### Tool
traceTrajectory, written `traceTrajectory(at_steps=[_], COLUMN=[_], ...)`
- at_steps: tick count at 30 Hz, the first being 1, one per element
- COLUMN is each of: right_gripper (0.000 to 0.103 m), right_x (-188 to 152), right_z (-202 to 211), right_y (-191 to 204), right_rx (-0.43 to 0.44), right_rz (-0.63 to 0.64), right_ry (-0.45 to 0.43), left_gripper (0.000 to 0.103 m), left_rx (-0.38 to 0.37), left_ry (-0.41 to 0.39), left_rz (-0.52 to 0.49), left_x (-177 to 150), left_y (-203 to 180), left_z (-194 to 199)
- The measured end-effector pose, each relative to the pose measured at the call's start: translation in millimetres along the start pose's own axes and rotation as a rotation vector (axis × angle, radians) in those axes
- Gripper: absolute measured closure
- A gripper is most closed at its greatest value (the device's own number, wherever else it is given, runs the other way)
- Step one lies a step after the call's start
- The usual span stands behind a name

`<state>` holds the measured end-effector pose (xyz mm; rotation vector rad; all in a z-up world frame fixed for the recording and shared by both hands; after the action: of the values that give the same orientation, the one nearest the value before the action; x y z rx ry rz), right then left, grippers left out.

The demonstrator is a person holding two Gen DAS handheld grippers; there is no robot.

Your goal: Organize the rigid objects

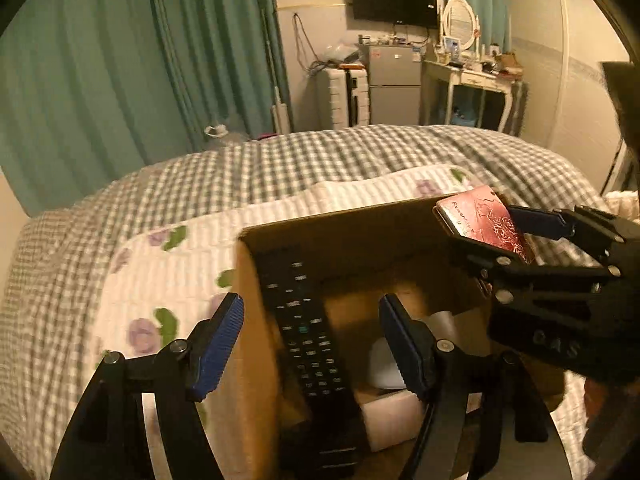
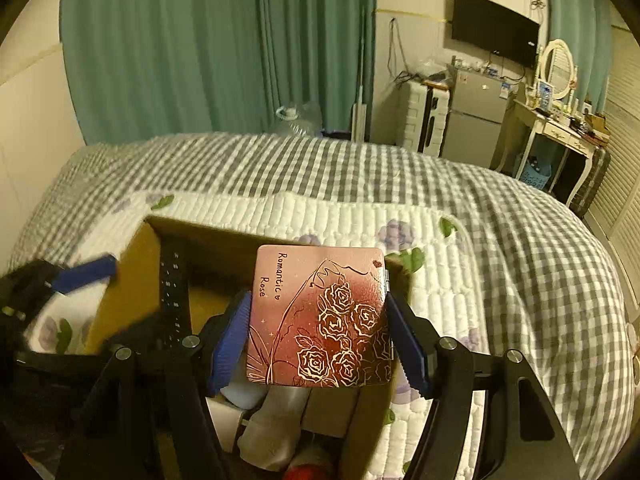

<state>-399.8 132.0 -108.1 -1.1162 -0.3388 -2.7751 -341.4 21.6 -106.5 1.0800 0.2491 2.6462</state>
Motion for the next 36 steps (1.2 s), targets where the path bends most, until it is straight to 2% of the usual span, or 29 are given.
traceTrajectory(at_steps=[5,10,13,17,24,31,36], right_gripper=[0.036,0.035,0.031,0.031,0.031,0.031,0.03], right_x=[-5.1,-0.6,3.1,9.1,21.4,27.7,28.3], right_z=[-17.8,-23.3,-16.5,7.2,90.7,200.7,271.5], right_y=[0.1,-1.0,-2.2,-6.2,-7.6,1.9,14.9], right_rx=[-0.009,0.013,0.003,-0.026,-0.072,-0.141,-0.15], right_rz=[-0.012,-0.043,-0.06,-0.059,-0.022,0.013,0.031], right_ry=[0.039,0.031,0.014,-0.015,-0.088,-0.191,-0.275], left_gripper=[0.031,0.031,0.031,0.031,0.031,0.031,0.03], left_rx=[-0.002,-0.013,-0.002,0.004,0.026,0.059,0.069], left_ry=[0.001,-0.002,-0.003,-0.025,-0.116,-0.233,-0.282], left_rz=[0.018,0.03,0.037,0.061,0.083,0.114,0.125], left_x=[-7.3,-13.6,-15.6,-12.5,5.2,32.1,32.5], left_y=[8.5,10.3,13.9,19.2,24.2,33.6,38.8], left_z=[-2.8,-3.1,2.6,25.8,108.9,207.9,257.9])
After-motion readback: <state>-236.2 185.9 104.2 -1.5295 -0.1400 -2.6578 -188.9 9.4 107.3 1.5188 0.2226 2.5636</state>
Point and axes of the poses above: each gripper's, at about its wrist camera, not at the fingertips, and z roughly against the way its jaws point, y to its left, x to its top, the point moved 10 cm from there along -z, roughly the way its jaws point, and after that the axes turned 11 degrees about -z, right-handed, at the moved point
